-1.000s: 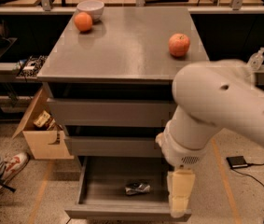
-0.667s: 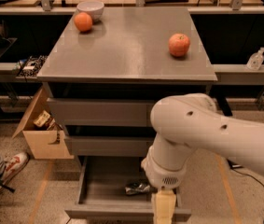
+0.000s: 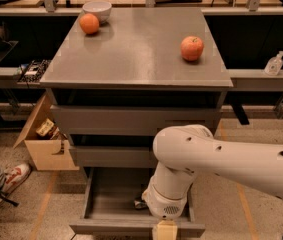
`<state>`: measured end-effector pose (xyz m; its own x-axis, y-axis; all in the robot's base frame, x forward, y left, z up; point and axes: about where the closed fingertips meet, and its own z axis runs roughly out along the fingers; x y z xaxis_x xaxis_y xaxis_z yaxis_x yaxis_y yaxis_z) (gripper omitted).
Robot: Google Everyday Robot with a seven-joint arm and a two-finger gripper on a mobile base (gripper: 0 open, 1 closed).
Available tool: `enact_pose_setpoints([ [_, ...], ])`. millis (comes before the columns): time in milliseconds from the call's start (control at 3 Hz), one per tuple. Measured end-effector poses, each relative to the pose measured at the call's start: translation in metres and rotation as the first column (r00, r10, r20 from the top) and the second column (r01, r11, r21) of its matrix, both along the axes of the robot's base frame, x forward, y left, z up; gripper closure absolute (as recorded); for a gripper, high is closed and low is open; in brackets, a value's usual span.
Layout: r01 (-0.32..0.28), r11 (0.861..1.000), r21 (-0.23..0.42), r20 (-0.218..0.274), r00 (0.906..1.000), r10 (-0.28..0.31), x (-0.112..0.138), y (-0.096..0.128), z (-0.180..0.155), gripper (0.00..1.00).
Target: Pick redbull can from bottom drawer and place on counter
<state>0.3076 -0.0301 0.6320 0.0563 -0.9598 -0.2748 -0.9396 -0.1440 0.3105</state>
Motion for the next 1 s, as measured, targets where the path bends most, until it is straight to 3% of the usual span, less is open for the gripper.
enact_pose_setpoints([
  [333, 0.005, 1.000, 0.008, 0.005, 1.0000, -0.005, 0.009, 0.003, -0.015, 0.00],
  [667, 0.034, 0.999, 0.009, 0.046, 0.9983, -0.035, 0.041, 0.012, -0.051, 0.00],
  [1000, 0.063, 0.996, 0.065, 0.116, 0.9907, -0.070, 0.088, 0.025, -0.094, 0.00],
])
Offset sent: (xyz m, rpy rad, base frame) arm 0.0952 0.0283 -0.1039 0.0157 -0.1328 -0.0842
